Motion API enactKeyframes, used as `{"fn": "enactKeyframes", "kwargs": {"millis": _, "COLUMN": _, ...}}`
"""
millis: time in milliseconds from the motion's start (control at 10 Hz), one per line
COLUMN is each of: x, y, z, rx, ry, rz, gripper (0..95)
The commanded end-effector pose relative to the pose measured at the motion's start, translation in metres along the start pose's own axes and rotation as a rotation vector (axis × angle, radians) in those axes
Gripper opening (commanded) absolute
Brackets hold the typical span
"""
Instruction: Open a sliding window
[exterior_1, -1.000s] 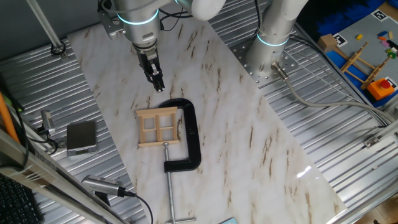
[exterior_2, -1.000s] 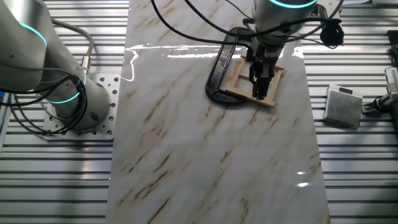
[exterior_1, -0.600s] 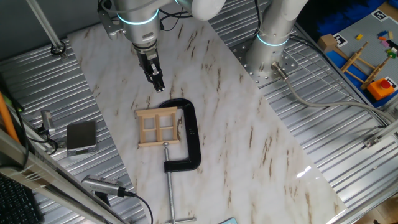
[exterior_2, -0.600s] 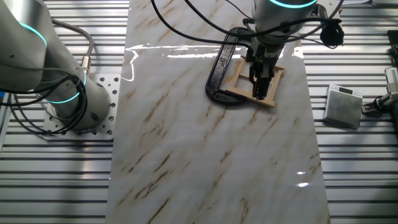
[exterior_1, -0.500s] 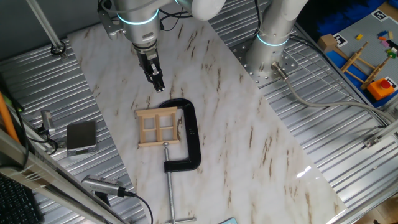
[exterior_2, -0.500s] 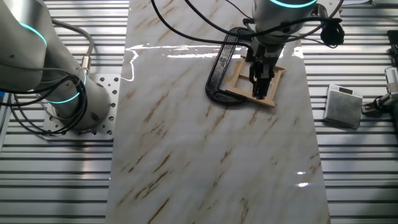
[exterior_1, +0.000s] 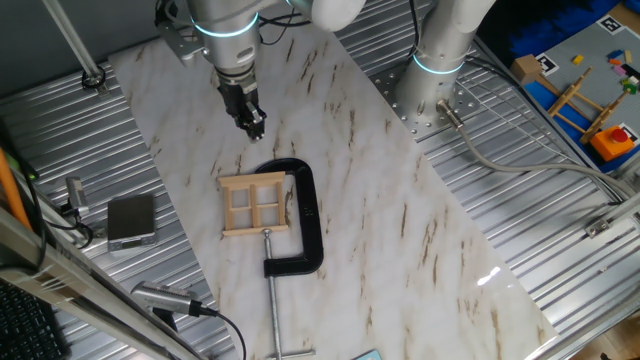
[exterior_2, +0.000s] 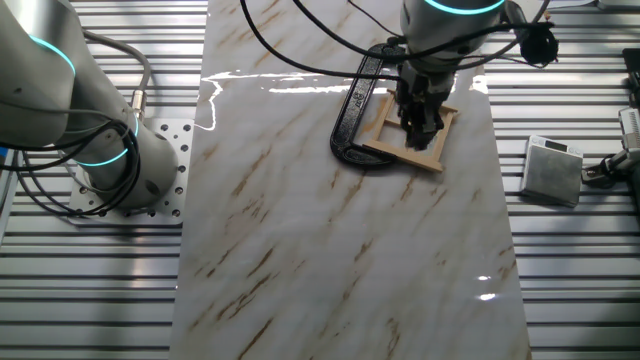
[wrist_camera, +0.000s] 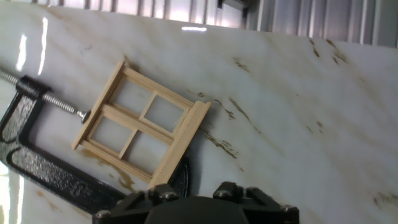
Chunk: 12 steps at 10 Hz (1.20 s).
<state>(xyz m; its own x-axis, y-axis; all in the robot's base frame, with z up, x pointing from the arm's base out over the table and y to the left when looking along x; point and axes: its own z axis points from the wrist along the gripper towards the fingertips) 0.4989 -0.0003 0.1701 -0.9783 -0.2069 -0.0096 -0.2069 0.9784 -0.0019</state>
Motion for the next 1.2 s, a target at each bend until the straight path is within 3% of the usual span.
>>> {"fn": "enactKeyframes", "kwargs": {"millis": 100, "x": -0.0012, "y": 0.0, "z": 0.0001, "rx": -0.004, "ry": 0.017, "rz": 0.023, "gripper": 0.0}}
{"fn": "enactKeyframes", "kwargs": {"millis": 1200, "x": -0.0012, "y": 0.0, "z": 0.0001, "rx": -0.009, "ry": 0.01, "rz": -0.013, "gripper": 0.0}}
